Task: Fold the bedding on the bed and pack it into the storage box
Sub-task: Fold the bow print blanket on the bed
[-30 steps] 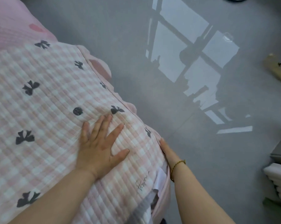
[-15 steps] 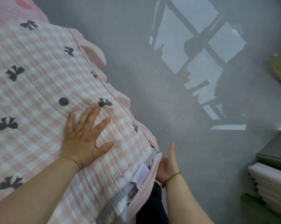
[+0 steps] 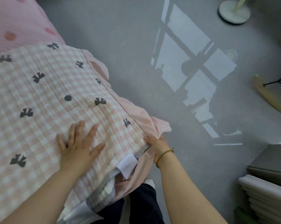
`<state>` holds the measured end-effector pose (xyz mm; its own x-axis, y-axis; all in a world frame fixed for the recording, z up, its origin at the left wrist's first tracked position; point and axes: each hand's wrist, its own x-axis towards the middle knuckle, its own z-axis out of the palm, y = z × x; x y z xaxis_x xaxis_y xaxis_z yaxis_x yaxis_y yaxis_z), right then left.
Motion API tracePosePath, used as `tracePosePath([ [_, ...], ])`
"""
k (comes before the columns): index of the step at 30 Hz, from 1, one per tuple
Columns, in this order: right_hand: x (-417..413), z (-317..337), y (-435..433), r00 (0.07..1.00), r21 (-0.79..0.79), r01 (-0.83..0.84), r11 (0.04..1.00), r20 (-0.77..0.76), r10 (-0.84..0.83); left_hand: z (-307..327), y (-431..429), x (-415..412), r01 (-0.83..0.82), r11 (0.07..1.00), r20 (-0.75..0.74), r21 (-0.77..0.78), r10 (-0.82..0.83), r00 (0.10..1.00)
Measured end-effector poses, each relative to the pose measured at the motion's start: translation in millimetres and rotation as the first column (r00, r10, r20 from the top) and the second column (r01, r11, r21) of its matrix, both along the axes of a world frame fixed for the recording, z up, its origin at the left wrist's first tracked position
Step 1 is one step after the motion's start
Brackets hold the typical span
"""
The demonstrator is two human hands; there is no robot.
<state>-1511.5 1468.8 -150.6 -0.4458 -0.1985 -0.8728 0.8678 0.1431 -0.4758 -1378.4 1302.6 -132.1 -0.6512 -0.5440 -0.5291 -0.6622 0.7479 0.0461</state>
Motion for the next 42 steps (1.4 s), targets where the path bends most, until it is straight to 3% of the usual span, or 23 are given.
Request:
tracePosePath([
  [3, -1.7, 8.2, -3.3, 0.992, 0.143, -0.074, 0.987, -0.090, 0.087, 7.3, 11.9, 12.3, -0.054, 0.998, 0.022, 0.043, 0.053, 0.998],
  [6, -3.9, 16.7, -5.8, 0.979, 0.207, -0.044, 0.977, -0.184, 0.083, 13.3, 11.7, 12.7, -0.096, 0.989, 0.013, 0.117, 0.095, 0.995],
  [9, -2.3, 36.4, -14.6, 0.952, 0.195, -0.039, 0.980, -0.290, 0.096, 26.0, 4.3, 8.1, -0.258, 0.915, -0.105, 0.311, 0.303, 0.947],
  [12, 9.8, 77.9, -33.9, 0.886, 0.088, -0.122, 0.989, -0.440, 0.149, 58.9, 3.6, 17.7, -0.469, 0.588, -0.145, 0.659, 0.711, 0.688],
  [13, 17.5, 92.8, -43.5, 0.847, 0.022, -0.179, 0.984, -0.505, 0.165, 70.0, 2.9, 26.1, -0.505, 0.495, -0.128, 0.707, 0.792, 0.597],
  [15, 43.6, 135.0, -77.0, 0.750, -0.128, -0.355, 0.926, -0.630, 0.200, 96.8, -8.9, 53.1, -0.547, 0.403, -0.179, 0.734, 0.891, 0.416],
  [17, 78.4, 170.3, -115.1, 0.535, -0.107, -0.585, 0.804, -0.796, 0.283, 127.7, -31.7, 87.7, -0.524, 0.330, -0.290, 0.785, 0.944, 0.160],
  [19, 117.0, 189.2, -151.5, 0.193, 0.113, -0.804, 0.584, -0.880, 0.435, 157.9, -57.1, 119.4, -0.456, 0.272, -0.350, 0.848, 0.932, -0.094],
  [20, 146.2, 202.3, -171.6, -0.010, 0.239, -0.883, 0.404, -0.870, 0.493, 173.3, -72.9, 144.9, -0.412, 0.260, -0.367, 0.873, 0.907, -0.205],
  [22, 221.0, 207.6, -208.2, -0.368, 0.453, -0.890, 0.056, -0.784, 0.500, 196.8, -101.0, 213.8, -0.350, 0.231, -0.364, 0.908, 0.848, -0.385],
  [24, 271.1, 197.3, -218.4, -0.625, 0.601, -0.770, -0.213, -0.647, 0.436, 197.2, -116.0, 260.1, -0.363, 0.165, -0.325, 0.917, 0.838, -0.440],
  [26, 324.9, 174.0, -228.1, -0.772, 0.620, -0.636, -0.459, -0.506, 0.385, 183.4, -128.7, 314.9, -0.437, 0.094, -0.294, 0.894, 0.860, -0.417],
  [28, 361.9, 139.6, -232.1, -0.887, 0.665, -0.462, -0.587, -0.353, 0.298, 156.8, -137.3, 354.4, -0.532, 0.071, -0.266, 0.844, 0.916, -0.300],
  [31, 393.5, 102.2, -240.6, -0.965, 0.775, -0.262, -0.575, -0.208, 0.159, 119.3, -152.8, 379.7, -0.631, 0.096, -0.201, 0.769, 0.975, -0.097],
  [33, 402.4, 93.5, -240.3, -0.946, 0.756, -0.323, -0.570, -0.261, 0.190, 100.6, -162.6, 379.2, -0.659, 0.162, -0.182, 0.734, 0.983, 0.039],
  [35, 399.9, 94.9, -235.1, -0.837, 0.679, -0.547, -0.490, -0.419, 0.352, 82.5, -173.6, 375.6, -0.733, 0.272, -0.224, 0.624, 0.960, 0.166],
  [37, 388.2, 94.0, -228.7, -0.672, 0.688, -0.700, -0.188, -0.548, 0.498, 71.4, -182.4, 367.5, -0.799, 0.358, -0.280, 0.484, 0.928, 0.246],
  [38, 381.5, 91.3, -226.9, -0.657, 0.752, -0.659, -0.018, -0.565, 0.500, 66.5, -186.8, 365.6, -0.818, 0.362, -0.290, 0.447, 0.924, 0.251],
  [39, 374.9, 87.5, -225.7, -0.636, 0.787, -0.613, 0.074, -0.547, 0.545, 64.2, -189.2, 362.9, -0.822, 0.358, -0.274, 0.442, 0.927, 0.256],
  [42, 354.7, 84.4, -243.4, -0.542, 0.831, -0.539, 0.133, -0.464, 0.701, 57.2, -190.6, 358.7, -0.780, 0.401, -0.265, 0.480, 0.914, 0.307],
])
